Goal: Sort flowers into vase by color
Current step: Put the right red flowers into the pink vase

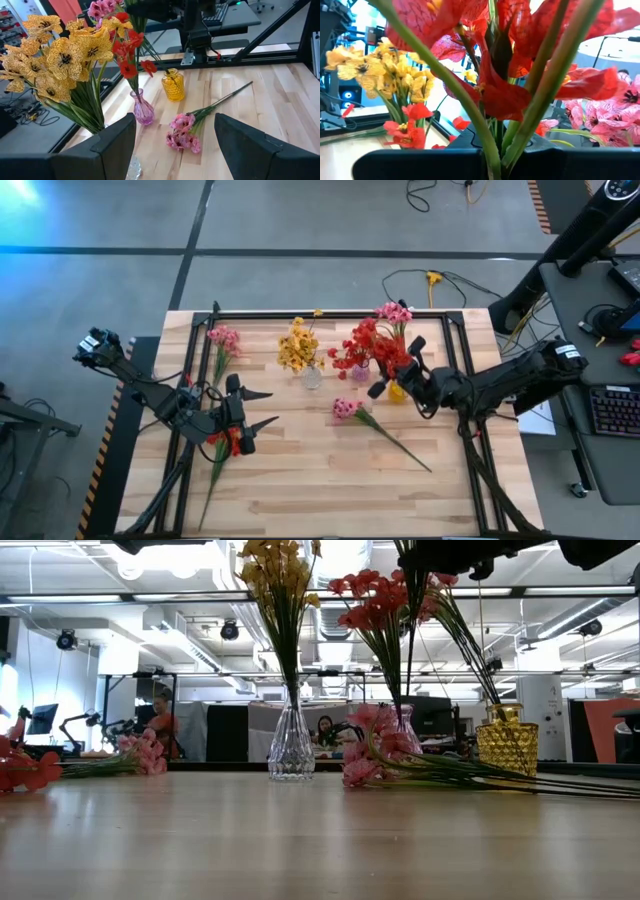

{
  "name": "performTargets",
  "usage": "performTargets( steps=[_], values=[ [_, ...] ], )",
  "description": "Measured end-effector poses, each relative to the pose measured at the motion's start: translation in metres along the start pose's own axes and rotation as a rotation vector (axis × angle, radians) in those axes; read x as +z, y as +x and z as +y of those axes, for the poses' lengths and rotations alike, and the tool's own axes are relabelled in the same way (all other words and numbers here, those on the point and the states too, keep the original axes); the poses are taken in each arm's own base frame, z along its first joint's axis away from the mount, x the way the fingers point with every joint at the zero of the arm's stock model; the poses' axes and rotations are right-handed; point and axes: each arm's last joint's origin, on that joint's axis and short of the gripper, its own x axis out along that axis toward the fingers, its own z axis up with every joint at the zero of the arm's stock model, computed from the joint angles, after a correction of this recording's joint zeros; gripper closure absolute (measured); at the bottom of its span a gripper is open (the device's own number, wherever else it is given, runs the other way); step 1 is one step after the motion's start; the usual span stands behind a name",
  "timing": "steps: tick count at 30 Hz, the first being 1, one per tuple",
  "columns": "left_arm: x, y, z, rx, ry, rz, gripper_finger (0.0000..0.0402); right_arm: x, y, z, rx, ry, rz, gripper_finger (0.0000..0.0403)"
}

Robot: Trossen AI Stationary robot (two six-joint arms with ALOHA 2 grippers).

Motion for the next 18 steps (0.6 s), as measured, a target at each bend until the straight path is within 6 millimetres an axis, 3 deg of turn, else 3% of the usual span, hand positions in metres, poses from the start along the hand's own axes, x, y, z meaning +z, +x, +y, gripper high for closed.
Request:
performTargets(
  steps=[18],
  values=[
    [0.0,0.0,0.0,-0.001,0.0,0.0,0.0151,-0.011,0.006,-0.005,-0.016,0.059,0.022,0.039]
  ],
)
